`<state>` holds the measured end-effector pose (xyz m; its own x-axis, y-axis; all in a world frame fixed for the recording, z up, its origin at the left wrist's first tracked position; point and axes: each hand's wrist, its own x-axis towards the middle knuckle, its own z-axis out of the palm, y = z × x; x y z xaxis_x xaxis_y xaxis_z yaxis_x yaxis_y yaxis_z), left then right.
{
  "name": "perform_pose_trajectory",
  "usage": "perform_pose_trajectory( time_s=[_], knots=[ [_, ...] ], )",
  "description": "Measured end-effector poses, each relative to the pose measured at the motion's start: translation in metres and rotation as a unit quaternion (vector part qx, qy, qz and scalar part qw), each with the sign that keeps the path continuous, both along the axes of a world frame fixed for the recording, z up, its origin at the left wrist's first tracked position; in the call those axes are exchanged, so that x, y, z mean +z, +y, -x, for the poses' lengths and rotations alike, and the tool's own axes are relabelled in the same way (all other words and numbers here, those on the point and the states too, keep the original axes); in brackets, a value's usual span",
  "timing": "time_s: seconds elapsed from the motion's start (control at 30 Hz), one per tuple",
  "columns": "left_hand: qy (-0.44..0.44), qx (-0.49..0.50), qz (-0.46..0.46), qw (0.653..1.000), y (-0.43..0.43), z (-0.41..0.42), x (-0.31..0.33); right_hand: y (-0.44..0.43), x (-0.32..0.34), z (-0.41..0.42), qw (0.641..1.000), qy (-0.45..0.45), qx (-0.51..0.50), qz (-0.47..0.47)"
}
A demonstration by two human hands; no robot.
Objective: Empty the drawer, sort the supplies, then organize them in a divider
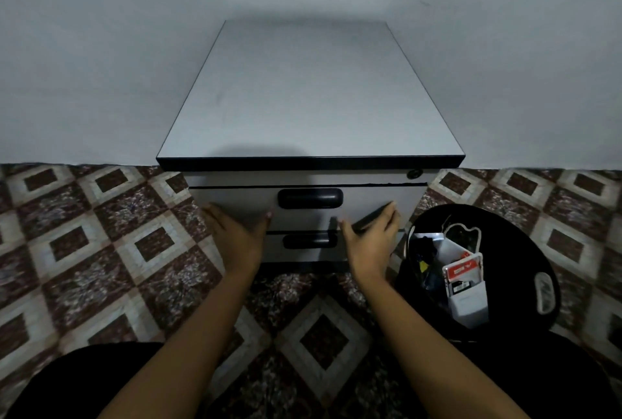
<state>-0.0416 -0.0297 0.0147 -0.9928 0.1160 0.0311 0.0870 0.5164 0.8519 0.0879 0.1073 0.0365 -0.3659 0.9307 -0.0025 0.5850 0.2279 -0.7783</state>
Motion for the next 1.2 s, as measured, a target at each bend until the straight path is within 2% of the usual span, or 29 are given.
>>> perform_pose_trajectory(
  time_s=[0.17,0.3,0.47,0.83,1.1,1.2],
  knots=[
    [-0.136,-0.021,-0.039,0.99,0.008,-0.024,-0.03,-0.026,-0.053,-0.006,0.986,-0.091,0.097,0.103],
    [-0.203,-0.047,-0.006,0.978,0.016,-0.019,-0.055,-0.026,-0.066,0.001,0.979,-0.08,0.135,0.127],
    [-0.199,-0.07,-0.024,0.977,0.021,-0.025,-0.053,-0.024,-0.073,0.01,0.978,-0.054,0.139,0.143],
    [-0.172,-0.051,0.018,0.984,0.036,-0.025,-0.067,-0.03,-0.083,0.03,0.986,-0.009,0.079,0.146],
    [-0.173,-0.068,0.036,0.982,0.028,-0.025,-0.058,-0.027,-0.08,0.022,0.985,-0.019,0.113,0.132],
    [-0.179,-0.084,-0.01,0.98,0.013,-0.019,-0.057,-0.016,-0.077,0.011,0.983,-0.019,0.138,0.123]
  ],
)
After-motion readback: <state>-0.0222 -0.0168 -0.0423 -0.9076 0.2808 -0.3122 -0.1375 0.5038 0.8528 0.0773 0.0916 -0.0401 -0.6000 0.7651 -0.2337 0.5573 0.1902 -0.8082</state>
